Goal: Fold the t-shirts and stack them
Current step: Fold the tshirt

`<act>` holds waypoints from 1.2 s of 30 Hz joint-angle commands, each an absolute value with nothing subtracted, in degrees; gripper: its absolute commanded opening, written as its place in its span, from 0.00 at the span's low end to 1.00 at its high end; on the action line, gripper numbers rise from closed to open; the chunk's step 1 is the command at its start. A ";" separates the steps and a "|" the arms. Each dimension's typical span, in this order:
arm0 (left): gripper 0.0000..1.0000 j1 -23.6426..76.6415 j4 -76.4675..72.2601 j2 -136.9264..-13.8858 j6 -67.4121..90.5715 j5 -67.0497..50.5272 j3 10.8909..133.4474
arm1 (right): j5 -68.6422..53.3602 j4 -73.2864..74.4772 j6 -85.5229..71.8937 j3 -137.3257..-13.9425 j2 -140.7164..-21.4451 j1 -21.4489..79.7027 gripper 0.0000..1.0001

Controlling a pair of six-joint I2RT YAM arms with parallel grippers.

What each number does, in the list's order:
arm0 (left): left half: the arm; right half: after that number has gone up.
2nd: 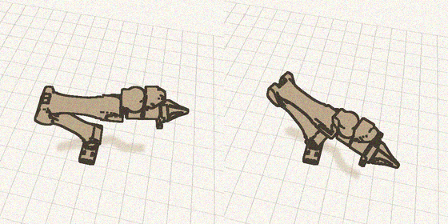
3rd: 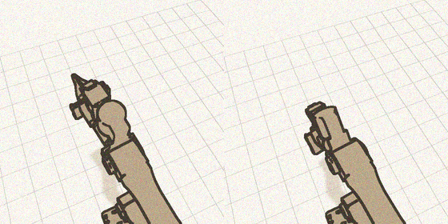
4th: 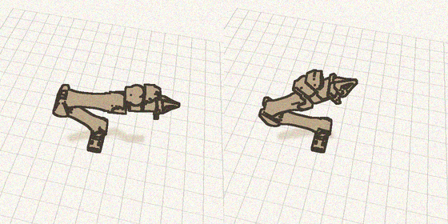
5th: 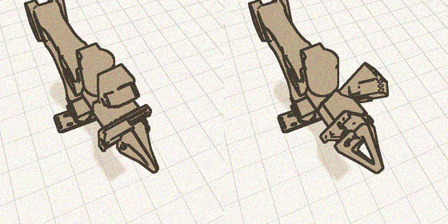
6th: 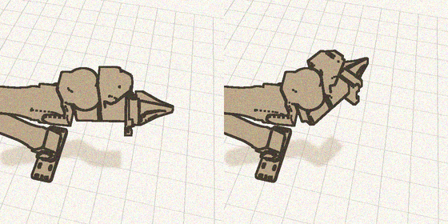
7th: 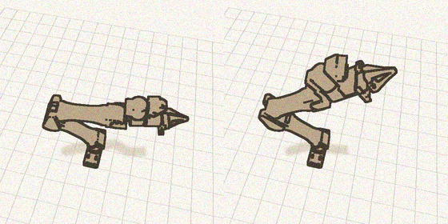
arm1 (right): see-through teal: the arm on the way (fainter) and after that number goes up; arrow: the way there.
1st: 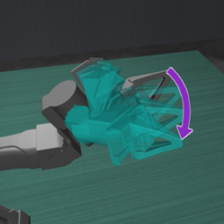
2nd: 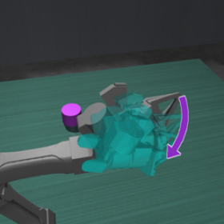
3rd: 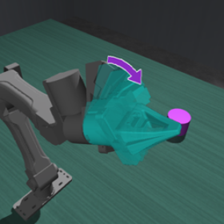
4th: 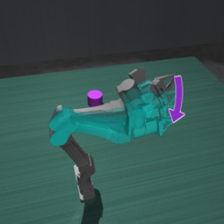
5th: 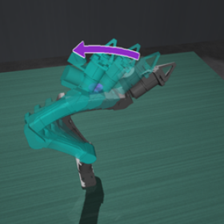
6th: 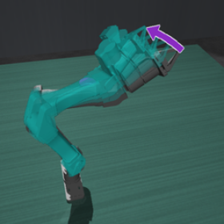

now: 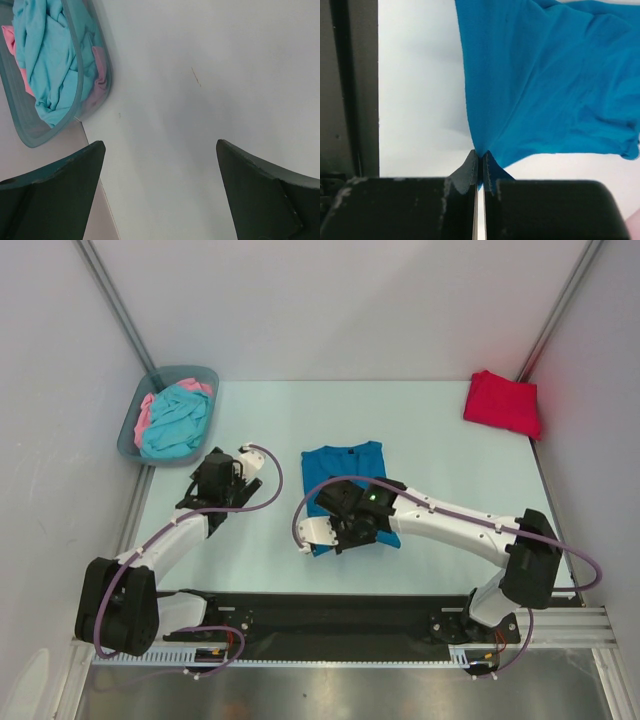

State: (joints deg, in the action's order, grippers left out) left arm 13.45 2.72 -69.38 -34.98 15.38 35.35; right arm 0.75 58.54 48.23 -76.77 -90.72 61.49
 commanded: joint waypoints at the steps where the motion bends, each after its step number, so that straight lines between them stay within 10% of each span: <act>1: 1.00 13.10 2.37 -68.55 -34.54 15.64 37.09 | 4.21 57.25 47.28 -78.67 -87.10 61.53 0.00; 36: 1.00 13.10 1.67 -70.23 -35.07 16.00 36.30 | 16.08 9.32 68.99 -87.62 -114.08 43.07 0.00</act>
State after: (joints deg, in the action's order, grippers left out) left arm 13.45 2.72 -70.15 -35.00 15.46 35.35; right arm 15.57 13.30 67.24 -83.81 -112.99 43.44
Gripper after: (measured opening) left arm 0.996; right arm 0.042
